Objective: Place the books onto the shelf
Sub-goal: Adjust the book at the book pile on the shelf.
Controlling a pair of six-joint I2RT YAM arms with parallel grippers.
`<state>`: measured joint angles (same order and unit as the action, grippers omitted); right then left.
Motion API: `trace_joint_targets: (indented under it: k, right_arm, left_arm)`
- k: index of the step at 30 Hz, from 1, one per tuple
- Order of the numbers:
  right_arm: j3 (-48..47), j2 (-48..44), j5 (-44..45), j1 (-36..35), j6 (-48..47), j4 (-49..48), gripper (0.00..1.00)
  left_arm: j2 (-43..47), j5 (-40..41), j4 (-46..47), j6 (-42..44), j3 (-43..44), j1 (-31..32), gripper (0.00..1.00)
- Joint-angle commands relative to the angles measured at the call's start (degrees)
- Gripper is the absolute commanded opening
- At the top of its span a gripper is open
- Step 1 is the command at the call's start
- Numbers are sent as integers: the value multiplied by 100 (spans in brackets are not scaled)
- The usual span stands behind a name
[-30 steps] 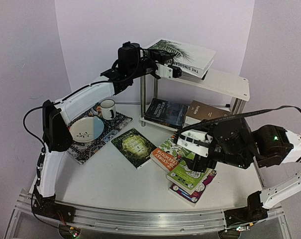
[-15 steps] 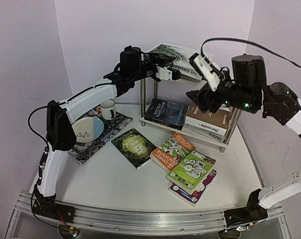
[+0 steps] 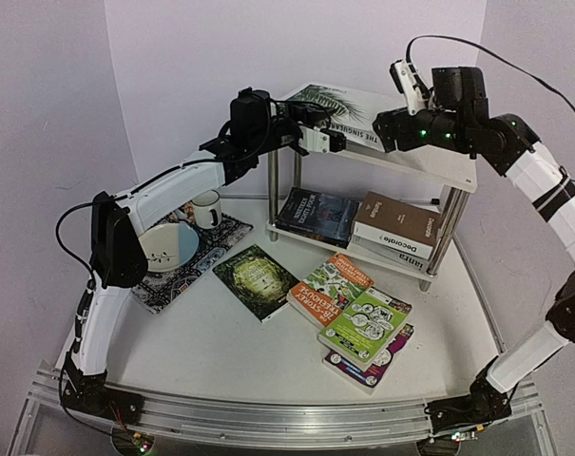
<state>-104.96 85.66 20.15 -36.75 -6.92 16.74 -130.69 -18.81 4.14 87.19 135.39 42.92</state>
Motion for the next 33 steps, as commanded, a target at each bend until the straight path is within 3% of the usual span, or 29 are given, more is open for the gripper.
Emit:
trace_joint_targets:
  k: [1, 9, 21, 25, 28, 30, 33]
  right_arm:
    - [-333, 154, -693, 111, 324, -38, 97]
    - [-261, 277, -1187, 204, 286, -24, 98]
    - [-711, 867, -87, 219, 156, 110, 91]
    - [-850, 954, -55, 219, 87, 111, 87]
    - [-806, 874, -687, 217, -16, 96, 98]
    - [-715, 792, -1044, 217, -57, 68, 98]
    - [-641, 785, -894, 210, -200, 70, 98]
  left_arm:
    - [-43, -97, 514, 21, 383, -29, 32]
    - [-43, -71, 509, 49, 362, -26, 32]
    - [-119, -84, 517, 91, 466, -29, 32]
    - [-137, -129, 530, 90, 483, -29, 36]
    - [-157, -100, 535, 102, 525, -29, 37]
    - [-166, -105, 536, 104, 540, -28, 36]
    - [-157, -139, 536, 105, 527, -29, 36]
